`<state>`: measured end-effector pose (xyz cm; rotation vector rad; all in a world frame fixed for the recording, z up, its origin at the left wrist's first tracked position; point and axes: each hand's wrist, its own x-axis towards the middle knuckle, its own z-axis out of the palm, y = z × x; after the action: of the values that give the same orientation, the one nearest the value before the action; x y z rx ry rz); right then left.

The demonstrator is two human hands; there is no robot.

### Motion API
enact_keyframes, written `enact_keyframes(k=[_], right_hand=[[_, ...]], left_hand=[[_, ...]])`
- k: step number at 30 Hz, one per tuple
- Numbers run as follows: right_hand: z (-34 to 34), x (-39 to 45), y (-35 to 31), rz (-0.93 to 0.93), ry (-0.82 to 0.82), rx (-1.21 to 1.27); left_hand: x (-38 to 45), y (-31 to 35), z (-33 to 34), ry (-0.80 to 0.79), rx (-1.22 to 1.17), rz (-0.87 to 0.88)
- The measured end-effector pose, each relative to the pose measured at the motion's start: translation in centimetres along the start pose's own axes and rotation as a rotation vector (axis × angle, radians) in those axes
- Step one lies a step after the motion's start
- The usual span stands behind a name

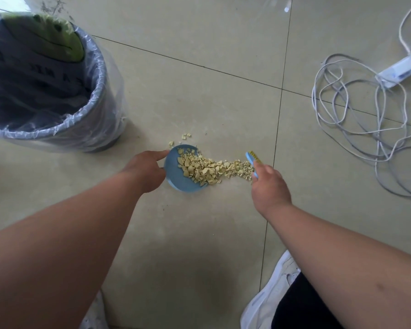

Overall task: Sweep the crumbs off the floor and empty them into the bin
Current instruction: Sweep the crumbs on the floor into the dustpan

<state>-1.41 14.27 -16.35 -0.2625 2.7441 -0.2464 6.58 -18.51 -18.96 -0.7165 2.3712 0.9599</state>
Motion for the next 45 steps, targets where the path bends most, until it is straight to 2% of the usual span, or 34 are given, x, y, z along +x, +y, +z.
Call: enact_keyframes(k=[12, 22, 28, 33, 45], right_hand=[[3.6, -3.4, -10.5, -0.169, -0.054, 0.109], [3.6, -4.1, -12.3, -0.204, -0.012, 0.203], [1.2, -3.5, -12.3, -0.247, 0.024, 0.216], [-2.4, -3.1, -12.2, -0.224, 0.059, 0.342], [-11.8, -1.9, -11.1, -0.176, 0.144, 0.444]], left_hand=[[-0.5, 0.0, 0.7, 0.0, -0.017, -0.006], [-2.4, -0.5, 0.6, -0.058, -0.253, 0.001], [-3.4, 0.5, 0.2, -0.03, -0.342, 0.007], [-3.9, 1.6, -0.6, -0.017, -0.458, 0.028], [-7.4, 5.8, -5.2, -0.038, -0.525, 0.05]])
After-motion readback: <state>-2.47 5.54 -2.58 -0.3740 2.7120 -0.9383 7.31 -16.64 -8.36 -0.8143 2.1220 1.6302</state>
